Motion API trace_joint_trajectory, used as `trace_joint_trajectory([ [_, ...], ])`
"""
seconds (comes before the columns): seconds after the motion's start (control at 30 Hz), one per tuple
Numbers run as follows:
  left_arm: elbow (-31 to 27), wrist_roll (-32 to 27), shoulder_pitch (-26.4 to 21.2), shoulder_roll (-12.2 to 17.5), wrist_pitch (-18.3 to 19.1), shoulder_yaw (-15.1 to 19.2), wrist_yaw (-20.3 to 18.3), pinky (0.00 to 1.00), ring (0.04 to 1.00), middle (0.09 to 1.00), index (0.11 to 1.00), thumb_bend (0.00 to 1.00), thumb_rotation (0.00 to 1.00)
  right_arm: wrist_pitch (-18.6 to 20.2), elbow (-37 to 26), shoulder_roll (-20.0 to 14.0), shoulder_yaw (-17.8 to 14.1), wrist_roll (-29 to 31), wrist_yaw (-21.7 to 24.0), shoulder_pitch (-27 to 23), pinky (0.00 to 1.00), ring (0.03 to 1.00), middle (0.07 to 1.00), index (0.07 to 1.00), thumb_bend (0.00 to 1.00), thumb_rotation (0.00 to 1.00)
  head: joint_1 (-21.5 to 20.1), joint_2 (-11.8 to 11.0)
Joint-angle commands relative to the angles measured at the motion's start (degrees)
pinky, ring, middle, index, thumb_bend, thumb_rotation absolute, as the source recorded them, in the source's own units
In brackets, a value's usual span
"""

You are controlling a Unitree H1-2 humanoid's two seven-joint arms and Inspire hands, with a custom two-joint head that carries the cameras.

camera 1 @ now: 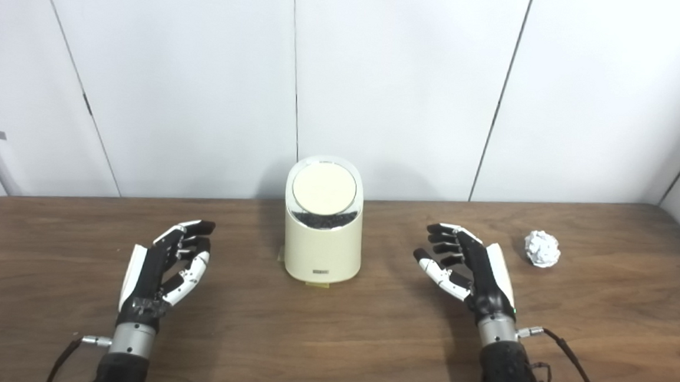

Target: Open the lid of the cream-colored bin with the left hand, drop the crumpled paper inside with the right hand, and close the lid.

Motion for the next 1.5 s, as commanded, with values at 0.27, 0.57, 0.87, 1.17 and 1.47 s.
trace_joint_trajectory([
  [0.27, -2.23, -0.95, -2.96, 0.81, -1.9, -0.24, -0.93, 0.66, 0.751, 0.773, 0.759, 0.33, 0.6, -2.0, -0.47, -0.18, -0.01, -0.14, -0.84, -3.0, 0.57, 0.675, 0.697, 0.685, 0.31, 0.41, -0.23, 0.01],
  [0.57, -9.75, 1.12, -2.34, 0.51, 6.56, -0.78, -2.17, 0.74, 0.822, 0.822, 0.812, 0.86, 0.85, -0.52, -0.57, -0.11, 0.15, -0.95, -0.7, -3.13, 0.57, 0.669, 0.693, 0.69, 0.31, 0.43, -0.23, -0.35],
  [0.87, -12.68, 0.66, -3.19, 0.52, 9.59, -0.57, -3.25, 0.75, 0.834, 0.842, 0.831, 0.89, 0.82, -0.91, -0.32, -0.19, 0.08, -0.58, -0.6, -3.09, 0.57, 0.673, 0.694, 0.687, 0.31, 0.42, -0.37, -0.43],
  [1.17, -15.47, 3.29, -5.89, -0.08, 14.64, -0.93, -2.47, 0.74, 0.822, 0.83, 0.826, 0.92, 0.77, -0.62, -0.49, -0.39, 0.33, -1.1, -0.57, -2.89, 0.58, 0.679, 0.7, 0.689, 0.32, 0.45, -0.36, -0.44],
  [1.47, -18.22, 3.06, -10.85, -0.94, 19.47, -1.88, -4.17, 0.75, 0.838, 0.857, 0.86, 0.97, 0.55, -0.85, -0.66, -0.26, 0.5, -0.91, -0.45, -2.85, 0.57, 0.673, 0.697, 0.688, 0.31, 0.43, -0.37, -0.48],
])
